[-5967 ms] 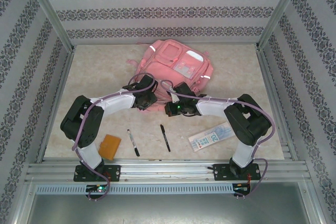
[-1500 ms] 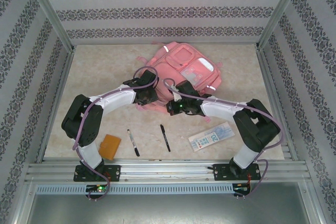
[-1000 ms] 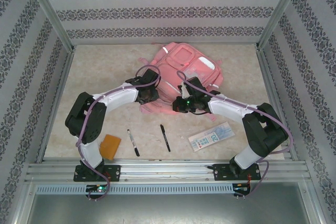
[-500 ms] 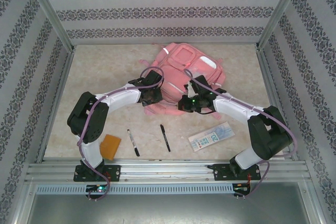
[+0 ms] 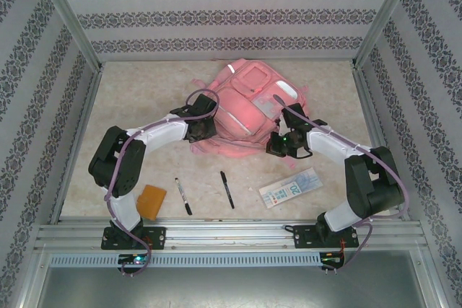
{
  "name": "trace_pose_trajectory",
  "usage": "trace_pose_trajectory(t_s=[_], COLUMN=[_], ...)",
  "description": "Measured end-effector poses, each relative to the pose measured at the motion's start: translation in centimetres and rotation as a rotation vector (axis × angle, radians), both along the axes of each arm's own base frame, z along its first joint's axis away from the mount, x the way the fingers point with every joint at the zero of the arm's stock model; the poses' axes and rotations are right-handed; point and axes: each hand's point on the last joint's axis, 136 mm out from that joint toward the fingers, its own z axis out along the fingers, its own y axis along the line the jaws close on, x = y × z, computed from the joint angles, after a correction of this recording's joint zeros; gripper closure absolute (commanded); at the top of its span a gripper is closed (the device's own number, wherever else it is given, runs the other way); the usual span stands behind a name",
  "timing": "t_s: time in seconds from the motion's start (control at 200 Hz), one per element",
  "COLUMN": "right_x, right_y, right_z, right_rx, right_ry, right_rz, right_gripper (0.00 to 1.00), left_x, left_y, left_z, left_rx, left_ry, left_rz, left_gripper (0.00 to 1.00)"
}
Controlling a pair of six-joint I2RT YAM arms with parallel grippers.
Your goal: Pack the student bag
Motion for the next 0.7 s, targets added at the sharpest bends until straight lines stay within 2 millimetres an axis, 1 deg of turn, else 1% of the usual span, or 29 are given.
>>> trace_pose_trajectory(t_s=[0.065,0.19,0.33,0.4,0.5,0.635,0.699], right_x=[0.3,1.4,2.8,3.2,3.6,4.5,4.8], right_y=[-0.8,-3.1,-5.0,-5.5,-5.8,-6.2,-6.5], right_z=[-0.1,-0.5,-1.7,-2.4,-3.0,-2.7,-2.5], right_rx=[-0.014,-0.049,-0.104,-0.122,-0.105,-0.063,-0.056], right_ry=[-0.005,-0.031,-0.059,-0.060,-0.051,-0.064,-0.075], right_rz=[-0.012,-0.056,-0.075,-0.074,-0.078,-0.101,-0.108], right_gripper=[1.00,1.00,1.00,1.00,1.00,1.00,0.93], left_x=[0.1,0.2,0.3,0.3,0.2,0.2,0.2], left_y=[0.3,0.8,1.5,1.7,1.6,1.1,0.9], left_z=[0.0,0.1,0.2,0.2,0.3,0.6,0.8], left_rx=[0.002,0.007,0.005,-0.001,-0.013,-0.035,-0.047], left_ry=[0.000,-0.004,-0.002,-0.001,-0.003,-0.012,-0.015], left_rz=[0.001,-0.001,-0.004,-0.007,-0.016,-0.046,-0.060], left_gripper=[1.00,1.00,1.00,1.00,1.00,1.00,1.00])
